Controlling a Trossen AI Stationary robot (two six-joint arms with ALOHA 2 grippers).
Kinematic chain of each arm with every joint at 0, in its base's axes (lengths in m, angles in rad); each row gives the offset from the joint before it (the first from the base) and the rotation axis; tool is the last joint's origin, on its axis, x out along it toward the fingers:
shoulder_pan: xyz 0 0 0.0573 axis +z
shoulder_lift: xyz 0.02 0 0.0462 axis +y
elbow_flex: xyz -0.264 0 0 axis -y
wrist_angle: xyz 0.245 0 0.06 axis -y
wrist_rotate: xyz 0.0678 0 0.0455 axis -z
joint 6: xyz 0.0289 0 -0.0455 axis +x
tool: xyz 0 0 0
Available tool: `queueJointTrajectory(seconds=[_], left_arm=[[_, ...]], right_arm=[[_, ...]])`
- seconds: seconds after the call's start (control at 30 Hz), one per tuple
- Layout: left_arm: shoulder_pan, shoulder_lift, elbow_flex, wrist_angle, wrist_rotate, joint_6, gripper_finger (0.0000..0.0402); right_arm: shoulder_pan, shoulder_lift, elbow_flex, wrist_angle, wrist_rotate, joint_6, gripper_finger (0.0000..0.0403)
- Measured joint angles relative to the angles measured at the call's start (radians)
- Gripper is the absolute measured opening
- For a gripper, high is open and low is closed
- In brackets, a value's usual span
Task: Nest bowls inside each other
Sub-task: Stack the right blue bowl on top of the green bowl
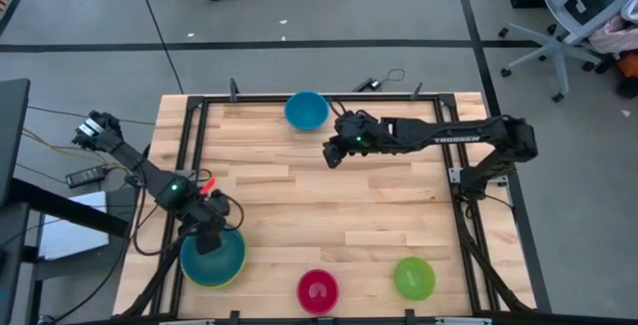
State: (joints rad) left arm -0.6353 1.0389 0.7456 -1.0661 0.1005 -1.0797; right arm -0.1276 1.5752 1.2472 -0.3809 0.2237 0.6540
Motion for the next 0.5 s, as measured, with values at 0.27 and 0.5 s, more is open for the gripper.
queueJointTrajectory(seconds=[0.27, 0.5], left_arm=[[0.0, -0.016, 0.003, 0.0, 0.101, -0.134, 0.0288], [0.004, -0.041, 0.125, -0.06, -0.038, -0.166, 0.029]], right_arm=[[-0.038, 0.089, 0.0, 0.035, 0.093, 0.153, 0.0143], [-0.113, 0.19, 0.007, 0.13, -0.01, 0.178, 0.0142]])
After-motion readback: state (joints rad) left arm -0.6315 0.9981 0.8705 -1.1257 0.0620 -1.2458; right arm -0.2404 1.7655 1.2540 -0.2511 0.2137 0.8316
